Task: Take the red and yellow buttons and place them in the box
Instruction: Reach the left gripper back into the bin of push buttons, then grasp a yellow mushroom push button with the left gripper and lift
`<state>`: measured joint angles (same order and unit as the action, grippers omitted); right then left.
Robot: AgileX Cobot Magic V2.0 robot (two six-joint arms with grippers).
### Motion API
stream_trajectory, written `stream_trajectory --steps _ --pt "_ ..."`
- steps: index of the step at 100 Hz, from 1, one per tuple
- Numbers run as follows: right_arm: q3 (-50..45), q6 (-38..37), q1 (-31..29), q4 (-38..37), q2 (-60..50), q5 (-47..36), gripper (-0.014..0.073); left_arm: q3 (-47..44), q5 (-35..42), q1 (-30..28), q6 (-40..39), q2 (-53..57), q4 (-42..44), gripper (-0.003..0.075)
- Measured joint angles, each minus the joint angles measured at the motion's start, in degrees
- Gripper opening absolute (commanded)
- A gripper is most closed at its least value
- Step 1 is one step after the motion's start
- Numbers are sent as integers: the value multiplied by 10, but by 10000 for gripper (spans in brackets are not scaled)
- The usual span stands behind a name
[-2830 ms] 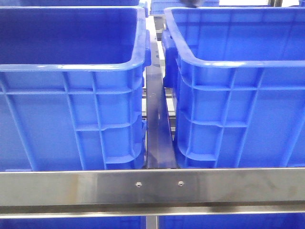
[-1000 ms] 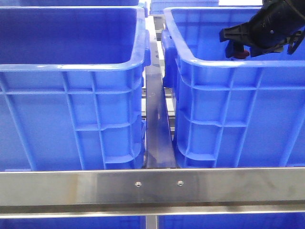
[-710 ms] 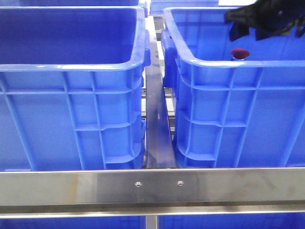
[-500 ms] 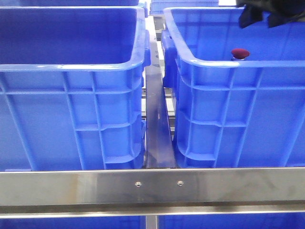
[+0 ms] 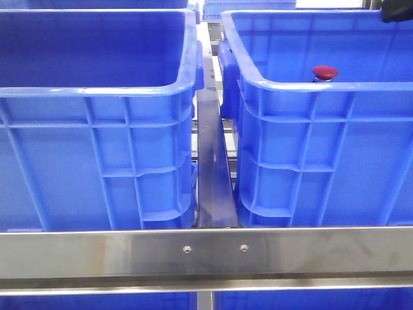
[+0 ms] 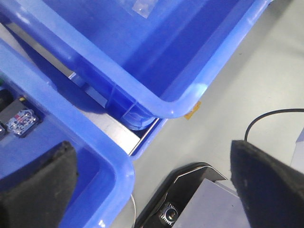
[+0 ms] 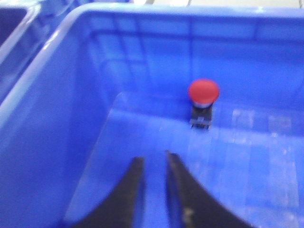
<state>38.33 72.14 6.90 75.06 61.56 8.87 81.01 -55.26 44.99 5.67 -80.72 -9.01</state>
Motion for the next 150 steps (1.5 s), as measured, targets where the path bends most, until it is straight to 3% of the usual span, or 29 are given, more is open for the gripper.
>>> stream_trajectory --steps 44,65,98,117,150 --pt "-133 0 0 -2 -236 11 -60 0 5 -22 -17 50 65 617" --pt "-135 0 0 -2 -243 13 -60 0 -9 -92 -50 57 84 617" --pt "-137 0 0 -2 -243 15 -60 -12 -67 -222 -170 -1 119 617" --pt "-137 0 0 -2 -243 16 -60 -13 -61 -244 -186 -76 120 617" --pt "-137 0 0 -2 -244 16 -60 -13 18 -245 -193 -178 120 617"
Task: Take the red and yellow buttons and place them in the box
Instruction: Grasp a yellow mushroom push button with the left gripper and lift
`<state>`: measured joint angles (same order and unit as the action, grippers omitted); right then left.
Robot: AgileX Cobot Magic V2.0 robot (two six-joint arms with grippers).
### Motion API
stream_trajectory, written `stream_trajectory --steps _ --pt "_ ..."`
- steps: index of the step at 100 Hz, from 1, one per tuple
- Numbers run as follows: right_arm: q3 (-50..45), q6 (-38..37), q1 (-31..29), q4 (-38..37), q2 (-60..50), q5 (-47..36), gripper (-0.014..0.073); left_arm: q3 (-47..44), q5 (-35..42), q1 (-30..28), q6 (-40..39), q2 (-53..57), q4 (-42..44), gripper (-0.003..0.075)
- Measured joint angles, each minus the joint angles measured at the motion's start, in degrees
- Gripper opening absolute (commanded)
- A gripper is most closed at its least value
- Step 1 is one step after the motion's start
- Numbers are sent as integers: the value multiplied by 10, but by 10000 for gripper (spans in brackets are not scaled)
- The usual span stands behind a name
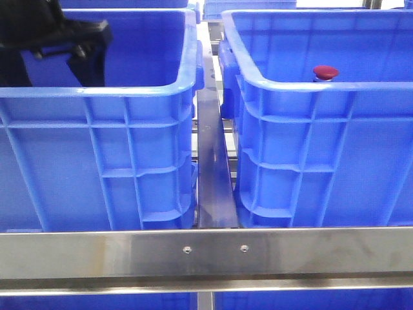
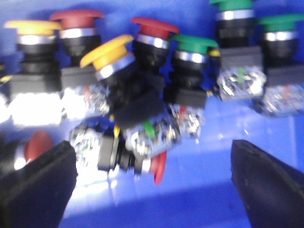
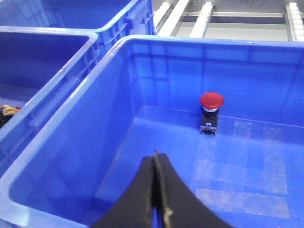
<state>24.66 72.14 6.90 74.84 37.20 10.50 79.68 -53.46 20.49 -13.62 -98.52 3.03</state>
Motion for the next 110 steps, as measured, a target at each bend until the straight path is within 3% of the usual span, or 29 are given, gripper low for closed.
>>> stream_trajectory --steps 62,69,95,110 --pt "0 0 0 0 0 1 -60 1 49 -4 -1 -67 -1 607" --pt "0 0 0 0 0 1 -60 1 49 -4 -1 -67 -1 547" --pt "0 0 0 0 0 1 -60 1 49 -4 -1 -67 -2 183" --pt "0 0 0 0 0 1 -60 1 51 -4 -2 -67 -2 125"
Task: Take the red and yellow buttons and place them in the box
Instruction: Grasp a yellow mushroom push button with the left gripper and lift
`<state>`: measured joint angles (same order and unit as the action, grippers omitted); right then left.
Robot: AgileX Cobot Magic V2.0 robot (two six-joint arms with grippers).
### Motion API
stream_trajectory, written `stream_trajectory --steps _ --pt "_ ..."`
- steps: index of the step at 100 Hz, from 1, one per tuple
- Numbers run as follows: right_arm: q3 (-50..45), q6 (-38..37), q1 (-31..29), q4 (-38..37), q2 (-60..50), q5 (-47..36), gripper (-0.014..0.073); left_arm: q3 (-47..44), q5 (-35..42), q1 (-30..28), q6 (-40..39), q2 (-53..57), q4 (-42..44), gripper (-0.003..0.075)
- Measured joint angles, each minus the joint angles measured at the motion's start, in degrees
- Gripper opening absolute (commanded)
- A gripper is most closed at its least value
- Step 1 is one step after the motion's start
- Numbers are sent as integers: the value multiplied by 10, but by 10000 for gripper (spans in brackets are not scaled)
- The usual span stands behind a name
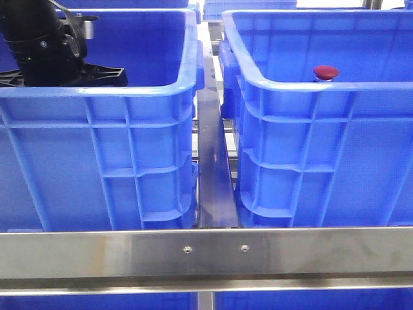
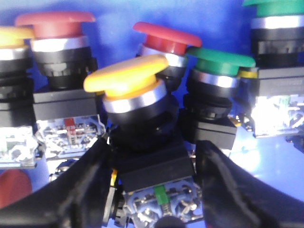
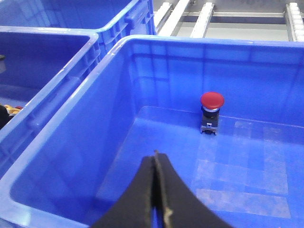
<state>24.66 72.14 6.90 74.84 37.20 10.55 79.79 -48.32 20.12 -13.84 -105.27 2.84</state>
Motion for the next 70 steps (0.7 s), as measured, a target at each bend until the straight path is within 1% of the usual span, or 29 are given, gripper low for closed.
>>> stream_trajectory --steps 15,29,47,60,70 --pt "0 0 0 0 0 0 -60 0 10 0 0 20 0 125" --pt "0 0 0 0 0 0 -60 0 13 0 1 64 0 125" --pt "0 0 0 0 0 0 -60 0 15 13 29 131 -3 124" --pt "0 0 0 0 0 0 -60 0 19 31 75 177 -32 124" --pt "0 0 0 0 0 0 -60 0 25 49 127 204 -79 124"
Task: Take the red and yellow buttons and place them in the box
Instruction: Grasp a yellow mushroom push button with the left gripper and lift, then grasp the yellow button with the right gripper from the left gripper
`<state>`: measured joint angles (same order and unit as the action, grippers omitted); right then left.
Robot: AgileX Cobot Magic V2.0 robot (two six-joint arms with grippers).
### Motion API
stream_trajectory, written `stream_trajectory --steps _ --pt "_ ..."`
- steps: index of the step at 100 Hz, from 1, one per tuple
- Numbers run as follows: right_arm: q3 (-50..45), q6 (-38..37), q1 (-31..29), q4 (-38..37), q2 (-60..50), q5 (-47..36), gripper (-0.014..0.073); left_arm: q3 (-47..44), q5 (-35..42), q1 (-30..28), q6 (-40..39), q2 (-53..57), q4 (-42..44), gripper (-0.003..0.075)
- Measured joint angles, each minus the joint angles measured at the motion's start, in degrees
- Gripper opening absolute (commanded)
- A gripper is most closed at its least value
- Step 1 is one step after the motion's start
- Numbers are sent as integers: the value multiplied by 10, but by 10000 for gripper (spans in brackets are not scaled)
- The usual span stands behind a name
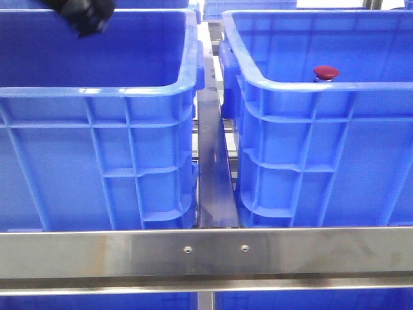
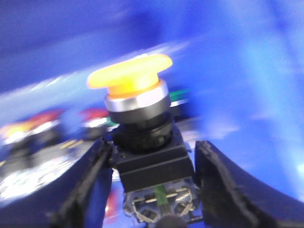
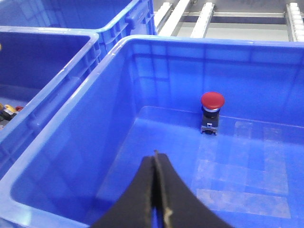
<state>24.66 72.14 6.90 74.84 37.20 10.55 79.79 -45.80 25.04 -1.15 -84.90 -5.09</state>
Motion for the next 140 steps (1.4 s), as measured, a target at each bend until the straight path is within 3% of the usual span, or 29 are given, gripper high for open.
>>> stream_trajectory --steps 22,46,67,79,91,98,116,140 --pt "0 0 0 0 0 0 -60 0 2 57 74 22 -66 124" --pt "0 0 0 0 0 0 -60 0 3 137 84 23 -73 124" --pt "0 0 0 0 1 0 -46 0 3 165 84 22 -77 124" --pt "1 0 0 0 1 0 111 0 -3 166 84 13 -77 124" --pt "17 0 0 16 1 1 451 0 -6 166 84 6 -77 124" --pt "31 0 0 33 1 10 577 0 -7 166 84 6 -77 124" --pt "83 -37 0 84 28 94 559 0 -9 166 84 6 -77 124" --pt "192 -208 0 95 159 304 536 0 -9 166 84 6 -77 124"
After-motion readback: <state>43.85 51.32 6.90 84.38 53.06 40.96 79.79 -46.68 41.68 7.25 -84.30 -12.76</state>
